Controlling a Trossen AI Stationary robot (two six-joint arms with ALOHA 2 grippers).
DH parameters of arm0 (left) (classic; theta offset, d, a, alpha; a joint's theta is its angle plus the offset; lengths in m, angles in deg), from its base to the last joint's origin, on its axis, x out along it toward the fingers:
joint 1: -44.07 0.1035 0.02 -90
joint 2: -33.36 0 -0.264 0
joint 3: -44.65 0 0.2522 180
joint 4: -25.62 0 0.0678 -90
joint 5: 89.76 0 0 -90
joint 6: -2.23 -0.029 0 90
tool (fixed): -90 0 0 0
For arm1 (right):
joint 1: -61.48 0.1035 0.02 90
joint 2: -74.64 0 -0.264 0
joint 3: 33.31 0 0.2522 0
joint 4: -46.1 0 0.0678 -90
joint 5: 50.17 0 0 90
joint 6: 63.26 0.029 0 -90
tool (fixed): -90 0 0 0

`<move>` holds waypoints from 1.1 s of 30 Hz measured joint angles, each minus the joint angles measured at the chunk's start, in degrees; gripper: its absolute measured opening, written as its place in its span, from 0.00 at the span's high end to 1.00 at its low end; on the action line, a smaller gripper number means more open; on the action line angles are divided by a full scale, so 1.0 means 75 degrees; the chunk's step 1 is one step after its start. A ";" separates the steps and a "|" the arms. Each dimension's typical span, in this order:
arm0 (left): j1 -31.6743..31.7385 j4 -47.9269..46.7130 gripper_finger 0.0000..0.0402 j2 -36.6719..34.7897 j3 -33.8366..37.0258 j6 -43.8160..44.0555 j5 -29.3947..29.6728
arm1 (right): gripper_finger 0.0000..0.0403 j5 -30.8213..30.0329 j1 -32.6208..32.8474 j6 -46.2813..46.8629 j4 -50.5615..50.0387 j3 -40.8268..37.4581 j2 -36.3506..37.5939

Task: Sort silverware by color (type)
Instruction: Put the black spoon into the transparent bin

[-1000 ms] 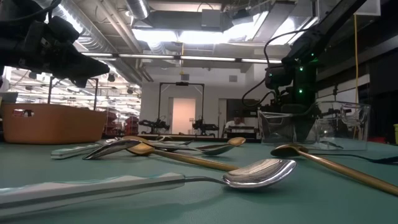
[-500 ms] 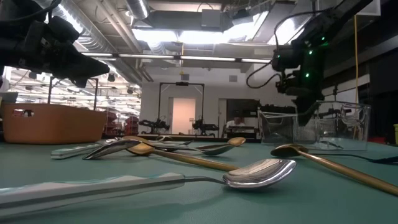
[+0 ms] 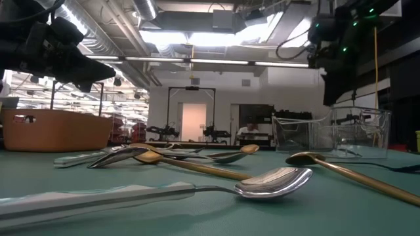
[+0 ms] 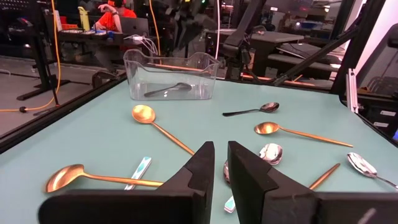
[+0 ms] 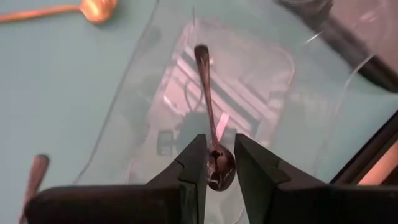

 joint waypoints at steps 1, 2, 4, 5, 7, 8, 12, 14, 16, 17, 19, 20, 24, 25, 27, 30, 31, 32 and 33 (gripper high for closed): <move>-0.0001 0.0000 0.90 0.0001 -0.0002 0.0000 0.0000 | 0.82 0.0001 0.0005 0.0000 0.0000 0.0000 0.0143; -0.0001 0.0000 0.90 0.0000 -0.0001 0.0000 0.0000 | 0.82 0.0013 0.0059 0.0003 0.0000 0.0000 0.0290; -0.0001 0.0000 0.90 0.0001 0.0000 0.0000 0.0000 | 0.82 0.0006 0.0251 0.0053 0.0003 0.0003 0.0535; 0.0000 0.0000 0.90 0.0003 0.0000 0.0000 0.0000 | 0.82 0.0020 0.0386 0.0153 0.0003 0.0003 0.0649; -0.0002 0.0000 0.90 0.0000 -0.0001 0.0000 0.0000 | 0.82 0.0035 0.0747 0.0374 0.0011 0.0003 0.0842; -0.0001 0.0000 0.90 0.0001 0.0000 0.0000 0.0001 | 0.82 0.0047 0.0970 0.0466 0.0021 0.0003 0.0915; -0.0001 0.0000 0.90 0.0001 0.0000 0.0000 0.0001 | 0.82 -0.0080 0.1984 0.0999 0.0124 0.0003 0.1056; -0.0003 0.0000 0.90 0.0000 0.0000 0.0000 0.0000 | 0.82 -0.0203 0.2538 0.1243 0.0242 0.0003 0.1068; 0.0000 0.0000 0.90 0.0002 0.0000 0.0000 0.0000 | 0.82 -0.0360 0.3075 0.1514 0.0408 0.0003 0.1056; 0.0000 0.0000 0.90 0.0003 0.0000 0.0000 0.0000 | 0.82 -0.0448 0.3331 0.1638 0.0496 0.0003 0.1053; 0.0000 0.0000 0.90 0.0002 0.0000 0.0000 0.0000 | 0.82 -0.0584 0.3853 0.1913 0.0635 0.0006 0.1054; 0.0000 0.0000 0.90 0.0001 0.0000 0.0000 0.0000 | 0.82 -0.0644 0.4089 0.2040 0.0693 0.0006 0.1053; 0.0000 0.0000 0.90 0.0001 -0.0001 0.0000 0.0000 | 0.82 -0.0750 0.4931 0.2629 0.0802 0.0006 0.1053; -0.0003 0.0000 0.90 0.0003 0.0000 0.0000 0.0000 | 0.82 -0.0750 0.5107 0.2758 0.0812 0.0006 0.1053; -0.0001 0.0000 0.90 0.0001 0.0000 0.0000 0.0001 | 0.82 -0.0753 0.5447 0.2985 0.0816 0.0006 0.1053; -0.0003 0.0000 0.90 0.0001 0.0000 0.0000 0.0000 | 0.82 -0.0936 0.5918 0.3281 0.0819 0.0006 0.1053; 0.0000 0.0000 0.90 0.0000 -0.0003 0.0000 0.0003 | 0.82 -0.1035 0.6070 0.3408 0.0822 0.0006 0.1053; -0.0001 0.0000 0.90 0.0000 0.0000 0.0000 0.0001 | 0.82 -0.1133 0.6210 0.3502 0.0823 0.0006 0.1053; 0.0000 0.0000 0.90 0.0003 0.0000 0.0000 0.0000 | 0.82 -0.1219 0.6340 0.3619 0.0825 0.0006 0.1053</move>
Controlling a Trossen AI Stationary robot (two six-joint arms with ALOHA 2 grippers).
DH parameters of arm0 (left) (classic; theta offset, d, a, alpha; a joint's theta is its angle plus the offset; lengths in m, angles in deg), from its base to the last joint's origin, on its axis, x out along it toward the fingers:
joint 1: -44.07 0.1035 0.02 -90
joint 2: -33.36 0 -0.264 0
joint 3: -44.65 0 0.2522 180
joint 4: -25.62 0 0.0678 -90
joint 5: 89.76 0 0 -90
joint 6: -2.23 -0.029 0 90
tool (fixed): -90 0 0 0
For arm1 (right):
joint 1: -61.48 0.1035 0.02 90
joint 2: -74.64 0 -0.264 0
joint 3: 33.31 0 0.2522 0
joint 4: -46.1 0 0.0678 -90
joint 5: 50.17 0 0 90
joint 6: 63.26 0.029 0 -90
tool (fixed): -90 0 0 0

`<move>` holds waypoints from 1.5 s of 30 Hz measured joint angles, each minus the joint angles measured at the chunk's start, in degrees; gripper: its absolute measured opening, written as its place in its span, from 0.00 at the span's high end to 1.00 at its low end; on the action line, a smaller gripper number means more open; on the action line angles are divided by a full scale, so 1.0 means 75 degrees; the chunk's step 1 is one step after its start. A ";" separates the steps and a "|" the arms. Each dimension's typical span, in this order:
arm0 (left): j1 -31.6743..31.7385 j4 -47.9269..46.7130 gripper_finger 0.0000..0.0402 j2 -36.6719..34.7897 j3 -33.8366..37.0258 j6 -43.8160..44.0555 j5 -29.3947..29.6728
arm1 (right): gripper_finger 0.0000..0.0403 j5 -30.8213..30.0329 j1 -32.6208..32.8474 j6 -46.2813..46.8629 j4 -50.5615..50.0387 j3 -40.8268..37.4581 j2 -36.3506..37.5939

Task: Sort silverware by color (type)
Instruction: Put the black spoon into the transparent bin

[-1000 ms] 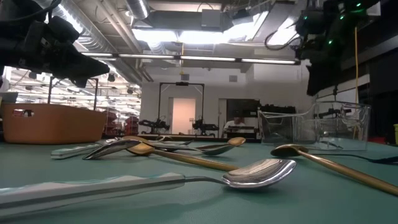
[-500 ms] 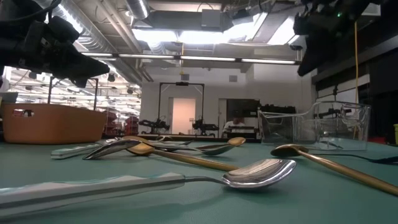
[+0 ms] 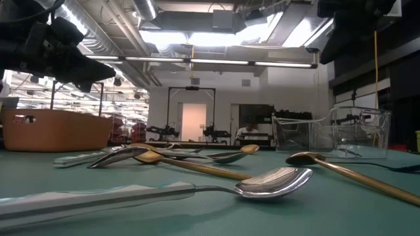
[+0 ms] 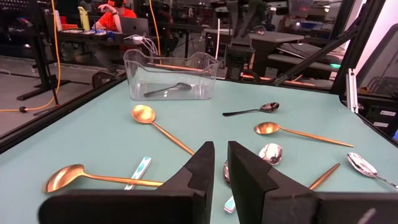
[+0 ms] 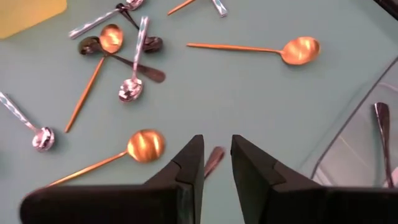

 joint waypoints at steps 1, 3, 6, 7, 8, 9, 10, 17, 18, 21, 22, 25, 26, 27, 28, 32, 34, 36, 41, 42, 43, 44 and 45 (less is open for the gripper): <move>-0.0003 0.0000 0.90 -0.0003 0.0000 0.0000 0.0000 | 0.82 -0.0088 0.0129 0.0120 0.0003 0.0000 0.0000; 0.0000 0.0000 0.90 -0.0001 -0.0002 0.0000 0.0000 | 0.82 -0.0248 0.0381 0.0363 0.0003 0.0000 0.0000; -0.0001 0.0000 0.90 -0.0001 -0.0001 0.0000 0.0000 | 0.82 -0.0530 0.0765 0.0798 0.0000 0.0003 -0.0033; 0.0000 0.0000 0.90 0.0000 -0.0001 0.0000 0.0000 | 0.82 -0.0610 0.0898 0.0935 0.0000 0.0003 -0.0061; 0.0000 0.0000 0.90 0.0000 0.0000 0.0000 0.0000 | 0.82 -0.0684 0.1040 0.1037 -0.0003 0.0003 -0.0111; 0.0000 0.0000 0.90 0.0000 0.0000 0.0000 0.0000 | 0.82 -0.0754 0.1178 0.1174 -0.0003 0.0003 -0.0162; 0.0000 0.0000 0.90 -0.0003 0.0000 0.0000 0.0000 | 0.82 -0.0805 0.1321 0.1280 -0.0003 0.0003 -0.0227; 0.0000 0.0000 0.90 -0.0003 -0.0002 0.0000 0.0000 | 0.82 -0.0861 0.2159 0.2050 -0.0008 0.0003 -0.0990; -0.0002 -0.0001 0.90 0.0000 -0.0001 0.0000 0.0002 | 0.82 -0.0856 0.2258 0.2173 -0.0009 0.0003 -0.1124; -0.0002 -0.0001 0.90 0.0000 0.0000 0.0000 0.0000 | 0.82 -0.0858 0.2485 0.2507 -0.0020 0.0003 -0.1513; 0.0000 0.0000 0.90 0.0000 -0.0001 0.0000 0.0001 | 0.82 -0.0859 0.2530 0.2608 -0.0039 0.0003 -0.1641; 0.0000 -0.0003 0.90 0.0000 0.0000 0.0000 0.0000 | 0.82 -0.0853 0.2578 0.3012 -0.0187 0.0003 -0.2016; -0.0003 -0.0003 0.90 -0.0003 -0.0003 0.0000 0.0000 | 0.82 -0.0852 0.2573 0.3152 -0.0241 0.0003 -0.2131; 0.0000 0.0000 0.90 0.0000 0.0000 0.0000 0.0000 | 0.82 -0.0851 0.2572 0.3278 -0.0308 0.0003 -0.2247; -0.0003 0.0000 0.90 -0.0002 -0.0003 0.0000 0.0000 | 0.82 -0.0853 0.2571 0.3414 -0.0375 0.0003 -0.2365; 0.0000 0.0000 0.90 0.0000 -0.0003 0.0000 0.0000 | 0.82 -0.0850 0.2554 0.3870 -0.0444 0.0003 -0.2822; 0.0000 -0.0003 0.90 -0.0003 0.0000 0.0000 0.0002 | 0.82 -0.0847 0.2554 0.4079 -0.0440 0.0003 -0.3033; 0.0000 -0.0003 0.90 -0.0002 0.0000 0.0000 0.0000 | 0.82 -0.0847 0.2554 0.4263 -0.0440 0.0003 -0.3260; -0.0001 -0.0003 0.90 -0.0003 0.0000 0.0000 0.0002 | 0.82 -0.0676 0.2554 0.4608 -0.0440 0.0003 -0.3797; -0.0003 -0.0003 0.90 -0.0002 0.0000 0.0000 0.0000 | 0.82 -0.0602 0.2554 0.4629 -0.0440 0.0003 -0.3894; 0.0000 -0.0003 0.90 0.0000 -0.0001 0.0000 0.0000 | 0.82 -0.0546 0.2554 0.4640 -0.0439 0.0003 -0.3984; 0.0000 -0.0003 0.90 -0.0002 -0.0003 0.0000 0.0003 | 0.82 -0.0523 0.2554 0.4641 -0.0438 0.0003 -0.4070; -0.0001 -0.0003 0.90 -0.0002 -0.0001 0.0000 0.0001 | 0.82 -0.0519 0.2554 0.4641 -0.0438 0.0003 -0.4164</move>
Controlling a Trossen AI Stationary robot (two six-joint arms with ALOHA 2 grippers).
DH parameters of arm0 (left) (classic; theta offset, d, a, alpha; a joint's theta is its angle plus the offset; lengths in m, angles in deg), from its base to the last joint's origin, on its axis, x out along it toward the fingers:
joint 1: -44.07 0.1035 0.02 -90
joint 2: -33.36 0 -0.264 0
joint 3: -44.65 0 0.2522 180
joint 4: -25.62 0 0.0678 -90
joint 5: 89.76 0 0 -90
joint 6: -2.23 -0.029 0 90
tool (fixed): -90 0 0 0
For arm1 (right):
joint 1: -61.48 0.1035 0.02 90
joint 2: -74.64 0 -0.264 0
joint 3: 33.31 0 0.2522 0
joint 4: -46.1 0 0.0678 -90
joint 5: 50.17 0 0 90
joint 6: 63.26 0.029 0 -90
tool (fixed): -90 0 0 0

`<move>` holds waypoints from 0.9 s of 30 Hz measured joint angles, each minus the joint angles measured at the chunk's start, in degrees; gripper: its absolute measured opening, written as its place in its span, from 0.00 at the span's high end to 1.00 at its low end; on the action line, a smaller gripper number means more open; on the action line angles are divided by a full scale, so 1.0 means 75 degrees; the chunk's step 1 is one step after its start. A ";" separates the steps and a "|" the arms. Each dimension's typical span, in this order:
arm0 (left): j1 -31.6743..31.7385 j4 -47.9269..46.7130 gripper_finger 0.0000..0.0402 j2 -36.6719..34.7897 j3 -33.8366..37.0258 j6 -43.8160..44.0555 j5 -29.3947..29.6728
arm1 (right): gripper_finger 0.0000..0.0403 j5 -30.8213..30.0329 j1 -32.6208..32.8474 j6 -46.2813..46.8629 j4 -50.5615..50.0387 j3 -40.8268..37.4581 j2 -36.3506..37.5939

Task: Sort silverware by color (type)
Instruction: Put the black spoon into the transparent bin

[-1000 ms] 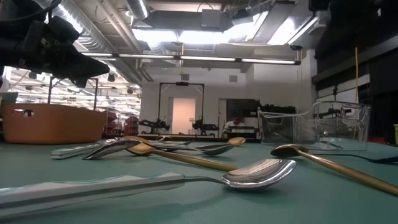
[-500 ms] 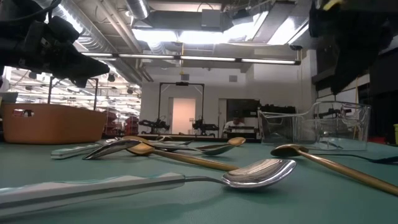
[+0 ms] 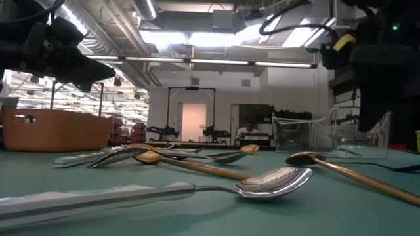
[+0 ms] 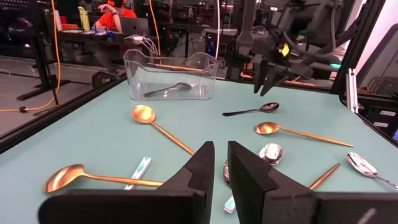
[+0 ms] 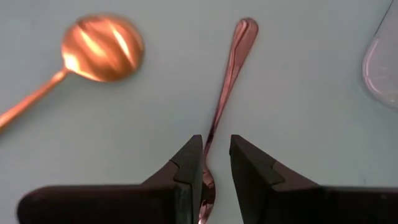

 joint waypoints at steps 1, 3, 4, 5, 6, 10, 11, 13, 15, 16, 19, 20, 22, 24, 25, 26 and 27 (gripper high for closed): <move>0.0001 0.0000 0.90 0.0000 0.0001 0.0000 -0.0001 | 0.82 0.0014 0.0000 0.0000 0.0001 0.0000 -0.0085; -0.0001 0.0000 0.90 0.0002 0.0001 0.0000 -0.0002 | 0.82 0.0019 -0.0003 0.0000 -0.0001 0.0000 -0.0236; 0.0001 0.0000 0.90 0.0000 0.0001 0.0000 -0.0002 | 0.82 0.0019 -0.0003 -0.0002 -0.0002 0.0000 -0.0302; 0.0000 0.0000 0.90 0.0001 0.0001 0.0000 0.0000 | 0.82 0.0016 -0.0003 -0.0002 -0.0002 0.0000 -0.0367; 0.0001 0.0000 0.90 0.0001 0.0001 0.0000 0.0001 | 0.82 0.0019 -0.0003 -0.0003 -0.0001 0.0000 -0.0431; -0.0002 0.0000 0.90 0.0002 -0.0002 0.0000 0.0001 | 0.82 0.0019 -0.0003 -0.0003 0.0010 0.0000 -0.0616; 0.0000 0.0000 0.90 0.0001 0.0001 0.0000 -0.0001 | 0.82 0.0019 -0.0003 -0.0003 0.0015 0.0000 -0.0664; 0.0000 0.0000 0.90 0.0000 0.0001 0.0000 -0.0001 | 0.82 0.0016 -0.0003 -0.0003 0.0046 0.0000 -0.0743; 0.0000 0.0000 0.90 0.0001 0.0001 0.0000 0.0001 | 0.82 0.0010 -0.0003 -0.0005 0.0050 0.0000 -0.0829; 0.0000 0.0000 0.90 0.0001 0.0001 0.0000 -0.0002 | 0.82 0.0012 -0.0003 -0.0006 0.0052 0.0000 -0.0865; 0.0000 0.0000 0.90 0.0002 0.0001 0.0000 -0.0002 | 0.82 0.0007 -0.0003 -0.0045 0.0088 0.0000 -0.0963; 0.0001 0.0000 0.90 0.0002 -0.0001 0.0000 0.0001 | 0.82 0.0004 -0.0003 -0.0058 0.0088 0.0000 -0.0991; -0.0002 0.0000 0.90 0.0003 0.0001 0.0000 -0.0002 | 0.82 0.0004 -0.0003 -0.0061 0.0092 0.0000 -0.1008; 0.0001 0.0001 0.90 0.0003 0.0001 0.0000 -0.0001 | 0.82 0.0001 -0.0003 -0.0061 0.0094 0.0000 -0.1008; 0.0001 0.0000 0.90 0.0000 -0.0002 0.0000 -0.0002 | 0.82 0.0001 -0.0003 -0.0061 0.0093 0.0000 -0.1008; -0.0002 0.0000 0.90 0.0003 0.0000 0.0000 -0.0002 | 0.82 0.0001 -0.0003 -0.0061 0.0093 0.0000 -0.1008; 0.0001 0.0000 0.90 0.0002 -0.0001 0.0000 0.0000 | 0.82 0.0001 -0.0003 -0.0061 0.0094 0.0000 -0.1008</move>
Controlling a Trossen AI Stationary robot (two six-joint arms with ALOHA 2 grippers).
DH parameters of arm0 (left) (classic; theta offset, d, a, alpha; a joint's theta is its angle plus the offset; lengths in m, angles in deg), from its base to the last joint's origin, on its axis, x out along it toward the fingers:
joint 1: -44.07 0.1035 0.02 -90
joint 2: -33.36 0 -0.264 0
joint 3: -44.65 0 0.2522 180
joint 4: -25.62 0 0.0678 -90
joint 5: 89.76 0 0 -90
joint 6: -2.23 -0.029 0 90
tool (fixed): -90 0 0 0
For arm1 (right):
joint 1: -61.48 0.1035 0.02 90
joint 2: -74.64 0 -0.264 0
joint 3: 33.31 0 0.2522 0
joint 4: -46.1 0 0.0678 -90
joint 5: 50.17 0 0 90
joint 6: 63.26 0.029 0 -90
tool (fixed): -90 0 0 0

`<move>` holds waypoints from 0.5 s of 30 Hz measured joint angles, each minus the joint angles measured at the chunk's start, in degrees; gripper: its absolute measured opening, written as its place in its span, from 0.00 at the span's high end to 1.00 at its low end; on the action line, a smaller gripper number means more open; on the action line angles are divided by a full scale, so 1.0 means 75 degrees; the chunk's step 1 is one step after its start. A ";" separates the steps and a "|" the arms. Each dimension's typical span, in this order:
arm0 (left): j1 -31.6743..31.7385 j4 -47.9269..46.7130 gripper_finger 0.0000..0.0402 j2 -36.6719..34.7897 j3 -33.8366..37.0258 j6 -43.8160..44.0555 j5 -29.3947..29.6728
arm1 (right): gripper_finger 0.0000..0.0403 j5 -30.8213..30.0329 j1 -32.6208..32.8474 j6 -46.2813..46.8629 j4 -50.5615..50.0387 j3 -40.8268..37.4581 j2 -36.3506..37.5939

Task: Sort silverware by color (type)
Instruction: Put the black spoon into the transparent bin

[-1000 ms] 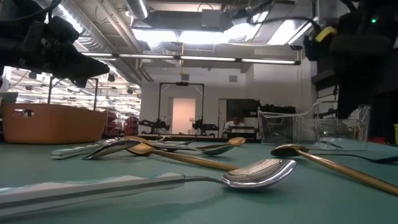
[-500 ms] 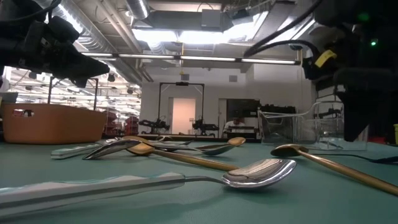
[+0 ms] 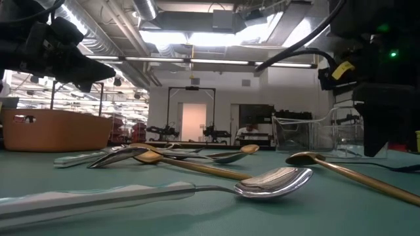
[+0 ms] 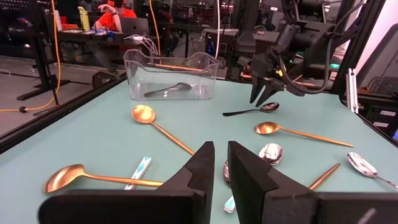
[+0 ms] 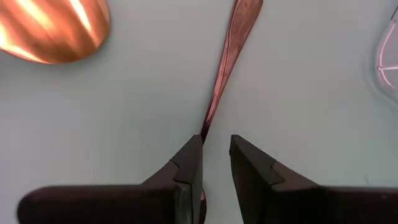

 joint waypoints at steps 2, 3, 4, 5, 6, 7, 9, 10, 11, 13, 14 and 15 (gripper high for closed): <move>0.0000 0.0000 0.90 -0.0001 0.0001 0.0000 -0.0002 | 0.82 0.0000 0.0000 -0.0003 0.0000 0.0000 0.0000; -0.0003 0.0000 0.90 -0.0001 0.0000 0.0000 -0.0001 | 0.82 0.0000 0.0000 -0.0003 0.0002 0.0000 0.0000; -0.0002 0.0000 0.90 0.0001 -0.0001 0.0000 -0.0002 | 0.82 -0.0001 0.0000 -0.0003 0.0001 0.0000 0.0000; -0.0002 0.0000 0.90 -0.0001 0.0002 0.0000 -0.0001 | 0.82 0.0000 0.0000 -0.0004 0.0001 0.0000 0.0000; 0.0000 0.0000 0.90 -0.0002 0.0000 0.0000 0.0000 | 0.82 -0.0002 0.0000 -0.0004 0.0002 0.0000 0.0000; -0.0001 0.0000 0.90 0.0000 -0.0001 0.0000 -0.0001 | 0.82 -0.0002 0.0000 -0.0004 0.0005 0.0000 0.0000; 0.0000 0.0000 0.90 -0.0002 -0.0001 0.0000 -0.0002 | 0.82 -0.0001 0.0000 -0.0006 0.0042 0.0000 0.0000; 0.0000 0.0000 0.90 -0.0002 -0.0001 0.0000 0.0001 | 0.82 0.0000 0.0000 -0.0006 0.0066 0.0000 0.0000; 0.0000 0.0000 0.90 -0.0002 -0.0001 0.0000 -0.0002 | 0.82 0.0004 0.0000 -0.0006 0.0088 -0.0001 0.0000; 0.0000 0.0000 0.90 0.0001 0.0002 0.0000 -0.0001 | 0.82 0.0049 0.0000 -0.0009 0.0167 -0.0003 0.0000; 0.0000 0.0000 0.90 -0.0002 0.0000 0.0000 0.0001 | 0.82 0.0064 0.0000 -0.0019 0.0197 -0.0003 0.0000; -0.0001 0.0000 0.90 -0.0001 -0.0001 0.0000 0.0001 | 0.82 0.0064 0.0000 -0.0032 0.0194 -0.0003 0.0000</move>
